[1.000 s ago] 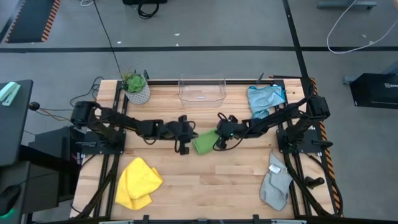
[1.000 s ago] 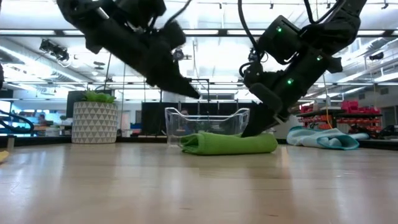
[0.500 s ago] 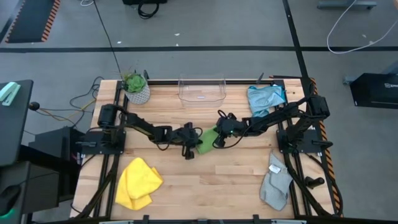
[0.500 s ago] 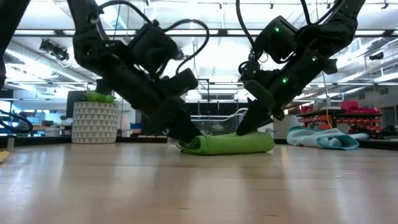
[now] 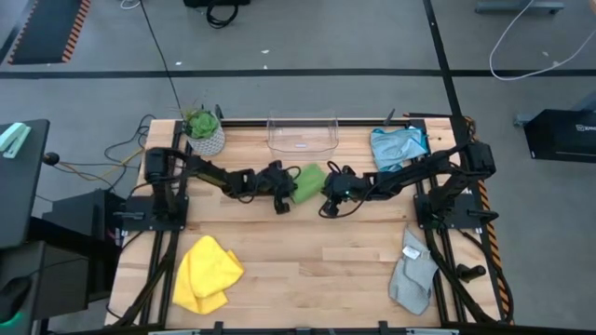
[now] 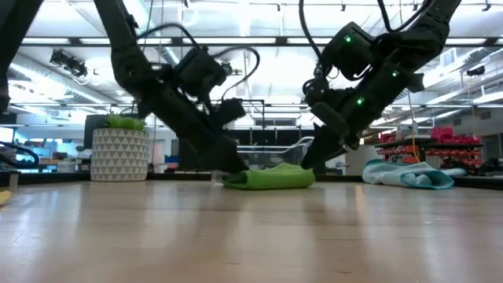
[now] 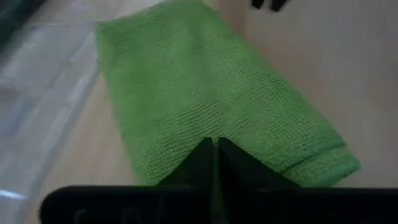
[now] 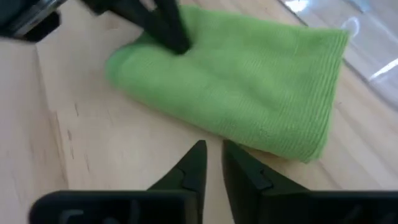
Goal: Fold microfiber towels
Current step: Fold the green microfiber cloth, then put the folded green microfiber cloth into the transparent bin
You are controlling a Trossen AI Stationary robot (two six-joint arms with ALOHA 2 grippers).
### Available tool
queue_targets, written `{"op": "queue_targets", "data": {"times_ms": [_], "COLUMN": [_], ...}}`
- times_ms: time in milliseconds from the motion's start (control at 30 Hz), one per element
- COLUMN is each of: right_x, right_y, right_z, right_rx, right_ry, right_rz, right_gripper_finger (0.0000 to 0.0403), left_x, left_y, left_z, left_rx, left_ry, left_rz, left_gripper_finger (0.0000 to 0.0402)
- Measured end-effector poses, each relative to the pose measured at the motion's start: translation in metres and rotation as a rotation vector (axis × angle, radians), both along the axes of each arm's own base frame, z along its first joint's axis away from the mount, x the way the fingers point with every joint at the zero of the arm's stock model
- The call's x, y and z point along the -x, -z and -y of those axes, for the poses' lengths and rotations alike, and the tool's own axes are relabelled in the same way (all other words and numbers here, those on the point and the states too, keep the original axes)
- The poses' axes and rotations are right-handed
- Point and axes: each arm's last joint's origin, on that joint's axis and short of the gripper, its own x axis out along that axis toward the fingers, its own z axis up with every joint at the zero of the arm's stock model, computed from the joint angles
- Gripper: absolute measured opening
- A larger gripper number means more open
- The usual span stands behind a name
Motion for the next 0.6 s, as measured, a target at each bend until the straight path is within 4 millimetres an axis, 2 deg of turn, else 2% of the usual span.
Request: {"op": "queue_targets", "data": {"times_ms": [200, 300, 467, 600], "right_x": [0.009, 0.011, 0.013, 0.012], "right_y": [-0.017, -0.027, -0.034, -0.033], "right_z": [-0.001, -0.001, -0.001, -0.001], "right_rx": [0.049, 0.086, 0.135, 0.149], "right_ry": [-0.05, -0.084, -0.13, -0.143], "right_rz": [-0.016, 0.003, 0.009, 0.003], "right_gripper_finger": [0.0117, 0.0142, 0.0174, 0.0194], "left_x": [0.009, 0.014, 0.012, 0.007], "left_y": [-0.041, -0.05, -0.032, -0.016], "left_z": [0.01, 0.019, 0.033, 0.036], "left_rx": [-0.029, 0.006, -0.02, -0.068], "left_ry": [0.068, 0.14, 0.237, 0.239], "left_rz": [0.016, -0.004, -0.089, -0.108], "left_gripper_finger": [0.0102, 0.0139, 0.0209, 0.026]}}
